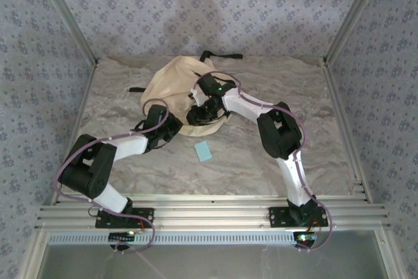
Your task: Pack the student bag
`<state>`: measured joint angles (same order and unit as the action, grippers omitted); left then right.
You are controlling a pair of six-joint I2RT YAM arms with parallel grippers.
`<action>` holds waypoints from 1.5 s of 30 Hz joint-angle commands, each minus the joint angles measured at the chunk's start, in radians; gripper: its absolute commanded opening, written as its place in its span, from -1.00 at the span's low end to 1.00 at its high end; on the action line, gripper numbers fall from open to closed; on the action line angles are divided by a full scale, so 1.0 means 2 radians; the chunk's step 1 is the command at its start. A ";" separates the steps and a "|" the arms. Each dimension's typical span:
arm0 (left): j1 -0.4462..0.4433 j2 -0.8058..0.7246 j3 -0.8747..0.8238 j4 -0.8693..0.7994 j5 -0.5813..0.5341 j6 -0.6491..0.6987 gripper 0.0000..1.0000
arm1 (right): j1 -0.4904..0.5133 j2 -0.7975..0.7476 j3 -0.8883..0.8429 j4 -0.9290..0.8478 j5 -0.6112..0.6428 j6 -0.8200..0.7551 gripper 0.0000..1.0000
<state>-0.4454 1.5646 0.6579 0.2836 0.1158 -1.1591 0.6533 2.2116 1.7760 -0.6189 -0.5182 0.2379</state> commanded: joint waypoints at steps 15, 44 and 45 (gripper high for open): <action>0.028 0.020 0.004 -0.008 0.002 0.012 -1.00 | -0.030 -0.115 -0.125 0.127 -0.041 0.070 -1.00; 0.056 0.008 0.048 -0.063 0.020 0.058 -0.57 | -0.057 -0.257 -0.274 0.192 0.175 0.156 -0.89; 0.057 0.004 0.057 -0.081 0.019 0.070 -0.20 | -0.053 -0.250 -0.266 0.187 0.162 0.147 -0.78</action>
<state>-0.3344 1.5917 0.7116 0.2035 0.1608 -1.1030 0.5327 1.6901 1.1736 -0.2050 -0.1337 0.5476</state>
